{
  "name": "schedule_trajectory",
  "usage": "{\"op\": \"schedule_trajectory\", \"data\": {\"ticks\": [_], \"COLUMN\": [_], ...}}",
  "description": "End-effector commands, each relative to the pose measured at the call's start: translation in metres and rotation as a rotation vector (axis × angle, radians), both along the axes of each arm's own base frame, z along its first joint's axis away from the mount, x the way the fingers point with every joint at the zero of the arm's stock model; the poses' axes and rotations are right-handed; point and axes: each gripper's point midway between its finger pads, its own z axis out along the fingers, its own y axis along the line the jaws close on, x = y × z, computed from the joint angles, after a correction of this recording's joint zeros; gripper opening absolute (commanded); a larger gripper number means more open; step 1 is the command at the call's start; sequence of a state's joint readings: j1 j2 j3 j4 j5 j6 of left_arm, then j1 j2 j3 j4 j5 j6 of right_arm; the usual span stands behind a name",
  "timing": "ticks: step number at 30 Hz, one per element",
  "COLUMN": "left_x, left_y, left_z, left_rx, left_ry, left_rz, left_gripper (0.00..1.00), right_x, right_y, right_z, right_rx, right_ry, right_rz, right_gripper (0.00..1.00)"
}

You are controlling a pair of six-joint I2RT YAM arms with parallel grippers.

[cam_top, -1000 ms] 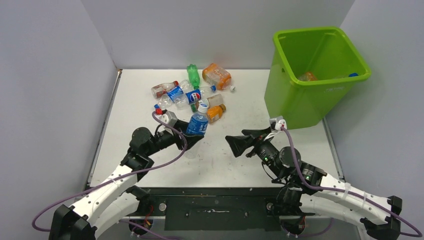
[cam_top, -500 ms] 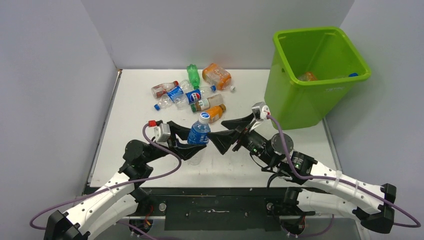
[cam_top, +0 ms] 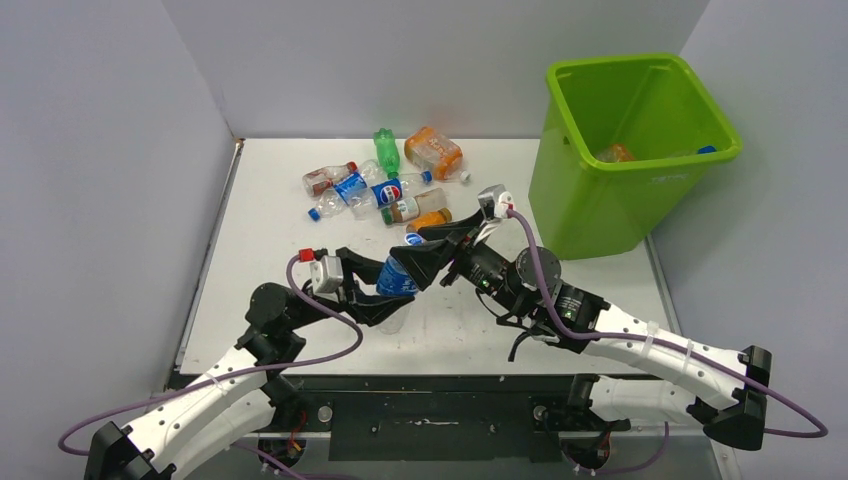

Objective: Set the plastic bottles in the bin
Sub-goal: Pick up the plastic bottle at the center of the board.

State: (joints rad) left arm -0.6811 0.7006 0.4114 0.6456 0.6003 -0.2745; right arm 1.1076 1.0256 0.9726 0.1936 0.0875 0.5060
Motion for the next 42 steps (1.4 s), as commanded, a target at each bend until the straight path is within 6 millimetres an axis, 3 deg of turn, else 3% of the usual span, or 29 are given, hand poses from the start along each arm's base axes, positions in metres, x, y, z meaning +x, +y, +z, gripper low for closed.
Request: {"op": "schedule_trajectory", "data": {"ticks": [1,7,13,14,16,17,20,24,30,37,39,42], "left_x": [-0.003,-0.002,-0.002,-0.001,-0.002,-0.002,0.0,0.002,-0.007,0.0,0.003,0.009], "left_y": [0.0,-0.001,0.0,-0.001,-0.001,0.0,0.001,0.004,0.009,0.016,0.017,0.02], "left_z": [0.011,0.01,0.01,0.01,0.011,0.012,0.015,0.019,0.026,0.031,0.03,0.028], "left_rx": [-0.014,-0.008,-0.008,-0.008,-0.013,-0.016,-0.031,-0.038,-0.073,-0.09,-0.088,-0.081], "left_ry": [-0.041,-0.039,-0.04,-0.039,-0.031,-0.024,-0.004,0.004,-0.028,-0.02,-0.021,-0.024], "left_rz": [0.001,0.002,0.01,0.009,0.006,0.005,0.022,0.046,0.041,0.101,0.121,0.158], "left_gripper": [0.31,0.31,0.31,0.31,0.31,0.32,0.44,0.72,0.98,0.96,0.96,0.96], "right_x": [-0.001,0.005,0.003,0.003,0.005,0.005,0.006,0.003,0.003,0.009,0.013,0.02], "right_y": [-0.003,0.007,0.015,0.015,0.012,0.01,0.007,0.002,-0.01,-0.021,-0.029,-0.051], "right_z": [0.025,0.014,0.003,0.002,0.0,-0.002,-0.003,-0.004,0.011,0.033,0.047,0.088], "right_rx": [0.07,0.025,-0.023,-0.03,-0.035,-0.037,-0.052,-0.088,-0.109,-0.168,-0.181,-0.198], "right_ry": [-0.029,0.002,0.022,0.021,0.021,0.026,0.026,0.004,-0.03,-0.069,-0.092,-0.158], "right_rz": [-0.011,-0.018,0.011,0.008,-0.004,-0.013,-0.021,-0.015,-0.042,-0.094,-0.13,-0.217], "right_gripper": [0.73,0.53,0.48,0.39,0.11,0.06,0.05,0.05,0.05,0.05,0.05,0.05]}}
